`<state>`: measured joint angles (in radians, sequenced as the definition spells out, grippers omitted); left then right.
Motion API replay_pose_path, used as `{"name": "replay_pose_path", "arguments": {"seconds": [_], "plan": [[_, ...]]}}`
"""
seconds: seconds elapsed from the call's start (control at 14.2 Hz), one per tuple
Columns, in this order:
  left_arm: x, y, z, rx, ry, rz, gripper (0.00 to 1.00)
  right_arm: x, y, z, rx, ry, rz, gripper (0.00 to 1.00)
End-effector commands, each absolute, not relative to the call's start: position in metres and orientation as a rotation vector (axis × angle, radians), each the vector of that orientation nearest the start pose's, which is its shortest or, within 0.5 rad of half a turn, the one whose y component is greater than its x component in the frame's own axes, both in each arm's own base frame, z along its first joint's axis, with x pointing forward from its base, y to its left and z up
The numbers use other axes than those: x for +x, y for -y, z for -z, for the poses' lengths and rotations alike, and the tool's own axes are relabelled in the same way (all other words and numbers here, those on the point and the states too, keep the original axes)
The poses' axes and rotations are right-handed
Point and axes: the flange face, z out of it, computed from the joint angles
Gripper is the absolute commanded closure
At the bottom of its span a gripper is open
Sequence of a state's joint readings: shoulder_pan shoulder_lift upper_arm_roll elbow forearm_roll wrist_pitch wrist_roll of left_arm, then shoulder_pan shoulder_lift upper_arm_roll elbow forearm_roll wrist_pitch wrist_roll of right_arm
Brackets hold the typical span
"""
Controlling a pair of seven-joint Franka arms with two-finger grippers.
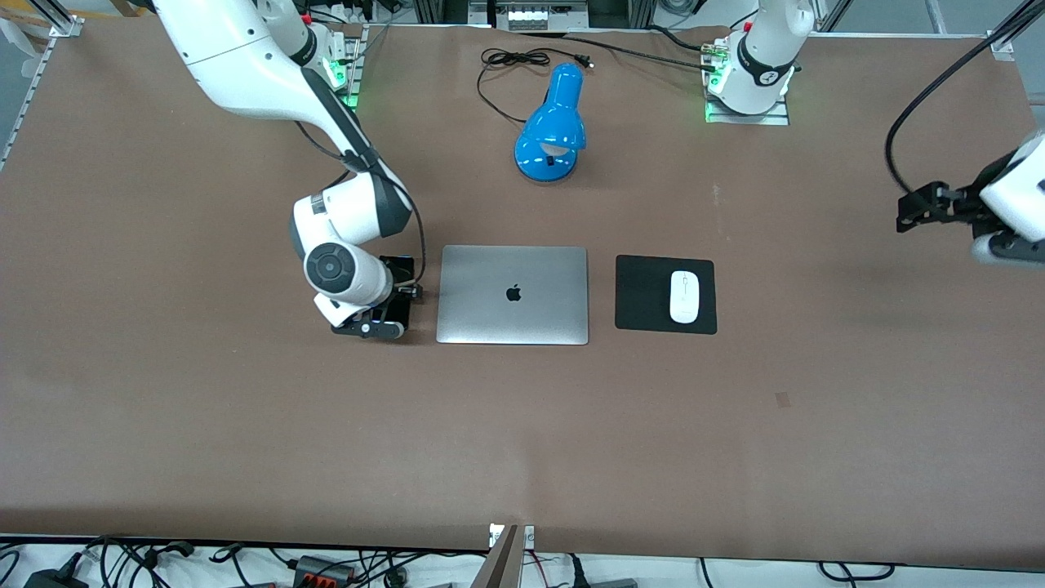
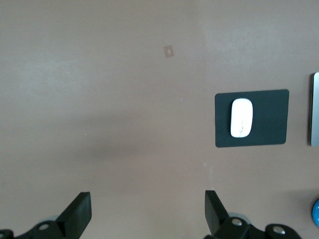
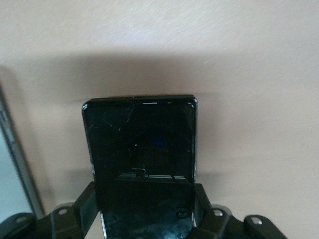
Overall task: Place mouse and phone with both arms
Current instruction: 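Lower the phone beside the laptop and open the right gripper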
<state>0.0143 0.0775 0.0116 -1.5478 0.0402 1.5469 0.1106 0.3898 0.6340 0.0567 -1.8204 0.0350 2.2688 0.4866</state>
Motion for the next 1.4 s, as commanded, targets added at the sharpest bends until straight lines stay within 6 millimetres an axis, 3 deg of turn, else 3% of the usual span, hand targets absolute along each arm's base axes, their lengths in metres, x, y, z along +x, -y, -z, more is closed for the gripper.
{"name": "replay_pose_path", "arguments": {"seconds": [0.0,0.35,0.42,0.49,0.56,0.77,0.91,1.12,1.33], "plan": [[0.550,-0.021,-0.592,-3.116,-0.105,-0.053,0.00,0.556,-0.288,-0.179,-3.147,-0.136,-0.277,0.72],[0.555,-0.017,-0.597,-3.112,-0.103,-0.029,0.00,0.558,-0.282,-0.173,-3.150,-0.126,-0.286,0.70],[0.556,-0.015,-0.597,-3.112,-0.108,-0.029,0.00,0.560,-0.281,-0.173,-3.148,-0.147,-0.285,0.48],[0.558,-0.013,-0.595,-3.111,-0.113,-0.033,0.00,0.563,-0.280,-0.177,-3.143,-0.169,-0.275,0.00],[0.558,-0.013,-0.595,-3.110,-0.115,-0.029,0.00,0.566,-0.280,-0.183,-3.142,-0.183,-0.266,0.00],[0.559,-0.011,-0.596,-3.109,-0.120,-0.024,0.00,0.583,-0.283,-0.233,-3.119,-0.181,-0.161,0.00],[0.559,-0.011,-0.596,-3.111,-0.120,-0.024,0.00,0.603,-0.274,-0.285,-3.118,-0.182,-0.123,0.00],[0.559,-0.011,-0.596,-3.111,-0.120,-0.024,0.00,0.634,-0.255,-0.361,-3.130,-0.139,-0.181,0.00],[0.559,-0.011,-0.596,-3.112,-0.120,-0.026,0.00,0.654,-0.221,-0.410,-3.149,-0.057,-0.172,0.00]]}}
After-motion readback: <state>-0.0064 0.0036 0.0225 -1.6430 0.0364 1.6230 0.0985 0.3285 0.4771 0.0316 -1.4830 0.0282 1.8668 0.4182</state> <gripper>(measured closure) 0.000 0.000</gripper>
